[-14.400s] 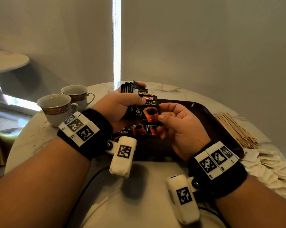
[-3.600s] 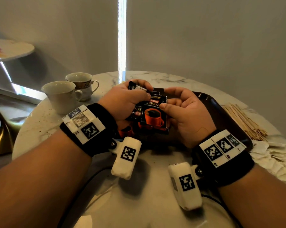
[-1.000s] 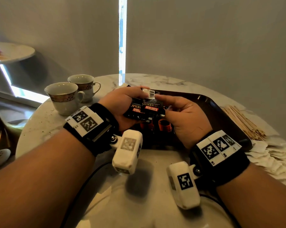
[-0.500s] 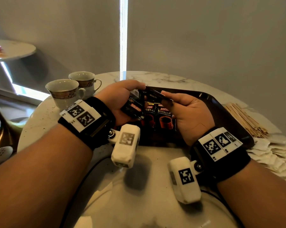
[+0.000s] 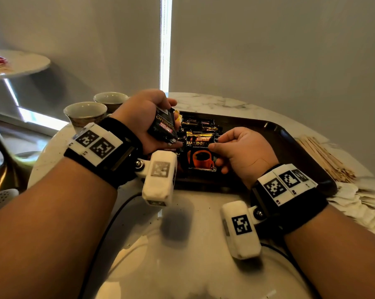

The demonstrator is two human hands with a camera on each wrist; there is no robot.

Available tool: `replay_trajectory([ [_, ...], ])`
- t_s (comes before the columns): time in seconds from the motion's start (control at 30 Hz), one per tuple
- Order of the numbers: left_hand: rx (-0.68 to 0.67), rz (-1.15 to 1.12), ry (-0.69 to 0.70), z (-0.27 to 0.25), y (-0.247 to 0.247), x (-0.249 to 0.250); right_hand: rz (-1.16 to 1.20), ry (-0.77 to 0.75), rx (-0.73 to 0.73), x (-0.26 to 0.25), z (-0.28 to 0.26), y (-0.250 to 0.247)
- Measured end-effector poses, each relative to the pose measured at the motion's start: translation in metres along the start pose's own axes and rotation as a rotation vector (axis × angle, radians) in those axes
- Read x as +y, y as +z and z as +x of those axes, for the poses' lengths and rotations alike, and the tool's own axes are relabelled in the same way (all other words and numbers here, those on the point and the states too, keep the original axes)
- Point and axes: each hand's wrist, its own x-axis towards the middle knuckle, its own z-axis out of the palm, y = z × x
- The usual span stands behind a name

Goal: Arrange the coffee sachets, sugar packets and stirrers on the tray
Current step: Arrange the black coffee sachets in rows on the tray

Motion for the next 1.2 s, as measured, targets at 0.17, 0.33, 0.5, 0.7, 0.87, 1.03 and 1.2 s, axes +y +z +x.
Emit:
replay_trajectory([
  [0.17, 0.003, 0.065, -0.015, 0.0, 0.005, -0.004, -0.031, 0.053, -0.058, -0.003, 0.001, 0.005],
  [0.33, -0.003, 0.067, -0.027, 0.001, 0.006, -0.005, -0.037, 0.078, -0.077, -0.005, 0.003, 0.009],
  [0.5, -0.035, 0.061, -0.059, 0.006, 0.01, -0.011, 0.001, 0.119, -0.109, -0.008, 0.004, 0.011],
  [0.7, -0.004, 0.043, -0.073, 0.01, 0.015, -0.02, 0.02, 0.113, -0.097, -0.008, 0.003, 0.012],
  [0.87, 0.006, 0.061, -0.062, 0.011, 0.016, -0.022, 0.035, 0.098, -0.072, -0.008, 0.002, 0.012],
  [1.03, 0.005, 0.076, -0.057, 0.01, 0.016, -0.022, 0.058, 0.061, -0.047, -0.006, 0.0, 0.01],
  [1.2, -0.007, 0.074, -0.047, 0.008, 0.017, -0.022, 0.11, 0.006, -0.003, -0.004, -0.002, 0.004],
])
